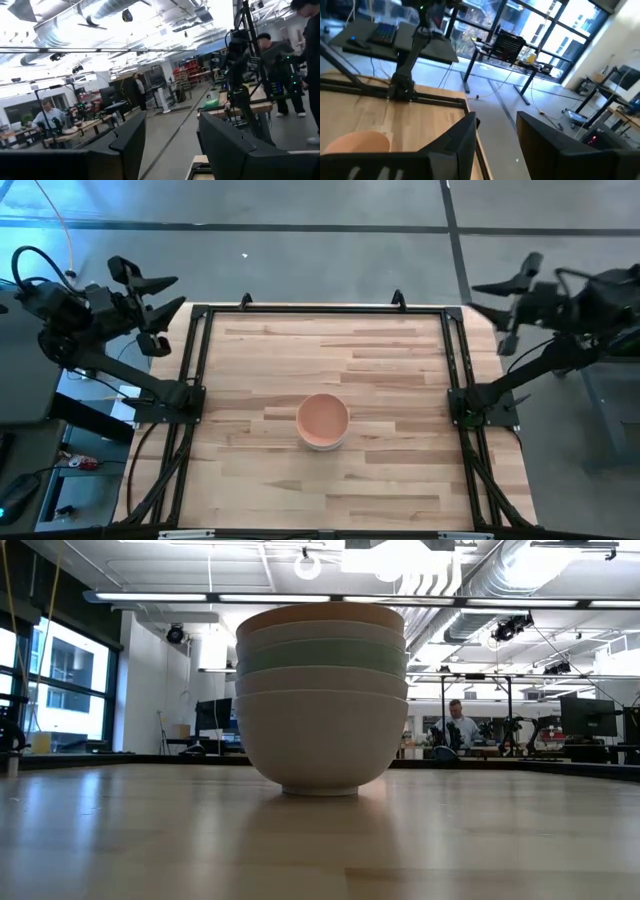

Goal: Nest bowls inside each other
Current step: Return to Home Position

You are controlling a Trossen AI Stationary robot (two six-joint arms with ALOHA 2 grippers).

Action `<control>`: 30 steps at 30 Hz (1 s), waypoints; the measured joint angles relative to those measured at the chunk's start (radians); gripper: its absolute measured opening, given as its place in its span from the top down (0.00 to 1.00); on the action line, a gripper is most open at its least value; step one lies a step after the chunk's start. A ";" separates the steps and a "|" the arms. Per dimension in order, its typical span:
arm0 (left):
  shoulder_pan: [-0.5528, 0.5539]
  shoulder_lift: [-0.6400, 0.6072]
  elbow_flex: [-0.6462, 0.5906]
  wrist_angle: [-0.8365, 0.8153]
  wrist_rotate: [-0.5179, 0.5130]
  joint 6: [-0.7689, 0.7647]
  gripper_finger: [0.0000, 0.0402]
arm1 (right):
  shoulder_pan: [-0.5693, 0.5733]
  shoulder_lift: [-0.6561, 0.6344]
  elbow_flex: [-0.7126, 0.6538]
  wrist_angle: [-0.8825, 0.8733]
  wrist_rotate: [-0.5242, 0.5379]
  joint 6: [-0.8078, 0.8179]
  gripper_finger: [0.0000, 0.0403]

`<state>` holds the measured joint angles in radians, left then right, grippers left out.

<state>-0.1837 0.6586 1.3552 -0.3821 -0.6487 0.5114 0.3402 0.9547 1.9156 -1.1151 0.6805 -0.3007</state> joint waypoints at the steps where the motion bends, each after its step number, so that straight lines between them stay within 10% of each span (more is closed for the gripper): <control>1: 0.000 -0.009 0.000 -0.008 0.000 -0.001 0.57 | -0.002 -0.018 0.000 -0.013 0.000 0.012 0.67; 8: 0.000 -0.104 0.000 -0.130 0.007 -0.109 0.57 | -0.002 -0.148 -0.044 -0.061 -0.025 0.115 0.67; 18: 0.000 -0.259 -0.137 -0.156 -0.062 -0.196 0.57 | -0.002 -0.455 -0.486 0.198 -0.049 0.147 0.67; 30: 0.000 -0.465 -0.361 -0.121 -0.265 -0.282 0.57 | -0.002 -0.720 -0.890 0.374 0.224 0.222 0.67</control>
<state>-0.1837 0.1939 0.9945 -0.5030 -0.9135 0.2289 0.3382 0.2349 1.0256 -0.7416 0.9049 -0.0788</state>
